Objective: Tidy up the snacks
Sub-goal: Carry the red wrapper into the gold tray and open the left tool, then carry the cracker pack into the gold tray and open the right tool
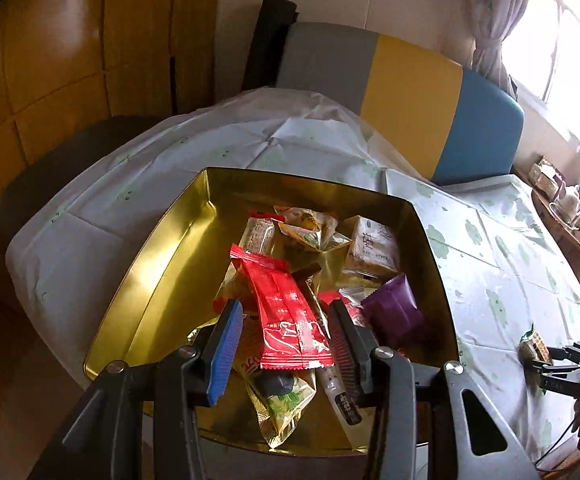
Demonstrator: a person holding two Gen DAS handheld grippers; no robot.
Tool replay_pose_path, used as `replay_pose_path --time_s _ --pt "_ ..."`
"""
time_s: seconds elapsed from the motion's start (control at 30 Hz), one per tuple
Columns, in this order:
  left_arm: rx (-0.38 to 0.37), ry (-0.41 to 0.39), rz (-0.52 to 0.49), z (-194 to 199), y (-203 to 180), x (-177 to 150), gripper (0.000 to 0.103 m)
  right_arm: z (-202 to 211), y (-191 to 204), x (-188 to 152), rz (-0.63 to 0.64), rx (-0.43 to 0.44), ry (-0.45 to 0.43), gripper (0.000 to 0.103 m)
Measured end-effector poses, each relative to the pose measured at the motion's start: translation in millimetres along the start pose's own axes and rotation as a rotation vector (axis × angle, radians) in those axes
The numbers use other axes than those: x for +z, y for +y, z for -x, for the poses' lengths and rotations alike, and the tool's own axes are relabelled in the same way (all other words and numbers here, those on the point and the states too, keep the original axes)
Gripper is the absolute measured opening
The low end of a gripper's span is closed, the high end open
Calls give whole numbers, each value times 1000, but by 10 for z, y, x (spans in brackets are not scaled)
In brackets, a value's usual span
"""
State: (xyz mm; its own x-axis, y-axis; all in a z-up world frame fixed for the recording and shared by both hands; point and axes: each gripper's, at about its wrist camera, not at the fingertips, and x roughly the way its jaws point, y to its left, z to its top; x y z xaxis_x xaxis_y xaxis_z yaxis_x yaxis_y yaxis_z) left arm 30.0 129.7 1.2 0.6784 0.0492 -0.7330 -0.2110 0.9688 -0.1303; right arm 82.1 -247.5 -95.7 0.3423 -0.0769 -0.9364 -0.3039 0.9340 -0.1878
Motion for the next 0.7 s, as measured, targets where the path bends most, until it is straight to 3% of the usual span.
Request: replay_pose_path --time_s 0.23,0.47,0.7 --pt "0 1 18 -7 99 -57 45 3 3 38 -70 1 28 50" --pt "23 10 32 -25 199 -136 45 -29 -78 11 -212 105 12 50" --pt "38 -14 60 42 314 -104 45 44 19 74 -211 113 -19 50"
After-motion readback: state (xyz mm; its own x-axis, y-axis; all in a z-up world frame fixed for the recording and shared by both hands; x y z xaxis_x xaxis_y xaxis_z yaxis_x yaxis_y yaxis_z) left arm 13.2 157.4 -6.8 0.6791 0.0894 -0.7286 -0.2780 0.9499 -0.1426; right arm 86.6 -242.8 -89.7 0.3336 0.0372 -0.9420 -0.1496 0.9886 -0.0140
